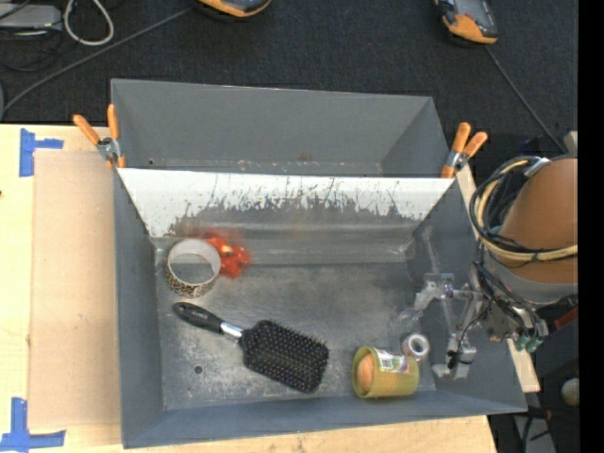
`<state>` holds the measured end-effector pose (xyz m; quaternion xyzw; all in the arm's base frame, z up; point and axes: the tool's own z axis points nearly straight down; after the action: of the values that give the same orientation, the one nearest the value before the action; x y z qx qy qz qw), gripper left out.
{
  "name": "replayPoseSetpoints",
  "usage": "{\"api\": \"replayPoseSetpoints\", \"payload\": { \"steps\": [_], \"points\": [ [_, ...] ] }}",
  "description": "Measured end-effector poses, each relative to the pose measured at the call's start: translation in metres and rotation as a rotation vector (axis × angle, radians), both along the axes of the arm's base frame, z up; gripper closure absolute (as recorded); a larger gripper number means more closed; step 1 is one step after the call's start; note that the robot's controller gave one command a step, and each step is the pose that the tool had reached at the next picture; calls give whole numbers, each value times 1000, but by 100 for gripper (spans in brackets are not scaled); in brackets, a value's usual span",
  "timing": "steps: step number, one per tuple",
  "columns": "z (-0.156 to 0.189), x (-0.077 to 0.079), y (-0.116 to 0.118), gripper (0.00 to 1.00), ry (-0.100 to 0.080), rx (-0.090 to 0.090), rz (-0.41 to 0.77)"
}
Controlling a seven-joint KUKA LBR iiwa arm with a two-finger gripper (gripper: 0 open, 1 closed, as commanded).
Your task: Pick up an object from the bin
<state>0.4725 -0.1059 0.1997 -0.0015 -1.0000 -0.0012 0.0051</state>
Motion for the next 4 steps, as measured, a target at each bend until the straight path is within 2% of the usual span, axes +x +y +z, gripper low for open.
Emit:
{"api": "replayPoseSetpoints", "payload": {
  "steps": [1, 2, 3, 4],
  "points": [
    [4, 2, 1, 0, -8, -2, 4],
    [-76, 2, 35, 0, -8, -1, 54],
    [-130, 7, 9, 0, -23, -5, 41],
    [-128, 4, 27, 0, -24, -1, 31]
  ]
}}
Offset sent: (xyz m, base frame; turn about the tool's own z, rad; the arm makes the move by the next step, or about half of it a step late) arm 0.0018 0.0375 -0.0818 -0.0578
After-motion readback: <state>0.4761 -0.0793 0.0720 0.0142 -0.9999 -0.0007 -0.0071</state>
